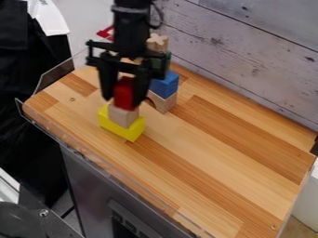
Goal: Put the red block down to the desk
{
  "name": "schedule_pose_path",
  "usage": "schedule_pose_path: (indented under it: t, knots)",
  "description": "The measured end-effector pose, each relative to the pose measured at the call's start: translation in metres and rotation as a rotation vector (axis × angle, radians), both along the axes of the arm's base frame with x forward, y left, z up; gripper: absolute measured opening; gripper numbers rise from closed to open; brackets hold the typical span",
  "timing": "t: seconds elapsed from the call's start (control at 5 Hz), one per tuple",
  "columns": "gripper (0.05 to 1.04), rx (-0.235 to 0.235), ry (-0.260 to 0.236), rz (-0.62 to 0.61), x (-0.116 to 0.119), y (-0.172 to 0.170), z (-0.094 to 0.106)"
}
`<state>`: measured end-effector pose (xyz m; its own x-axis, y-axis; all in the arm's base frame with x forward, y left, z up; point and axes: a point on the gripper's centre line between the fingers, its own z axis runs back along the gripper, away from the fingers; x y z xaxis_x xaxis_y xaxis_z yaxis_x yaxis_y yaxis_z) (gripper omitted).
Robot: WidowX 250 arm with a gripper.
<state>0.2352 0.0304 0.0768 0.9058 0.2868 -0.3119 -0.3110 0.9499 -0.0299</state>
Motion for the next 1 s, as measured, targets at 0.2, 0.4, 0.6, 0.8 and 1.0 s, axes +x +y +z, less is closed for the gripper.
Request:
schedule_pose_path:
  t: [0.2,0.4,0.6,0.8,1.0]
  knots:
    - [0.563,0.012,-0.004,-0.098,0.009,-0.044,0.009]
    - [0.563,0.016,-0.016,-0.170,0.016,-0.083,0.006]
    - [0.563,0.000,0.010,-0.221,0.022,-0.108,-0.016]
    - [0.563,-0.027,0.058,-0.230,0.022,-0.114,-0.041]
    - [0.563,-0.044,0.061,-0.237,0.024,-0.110,-0.054]
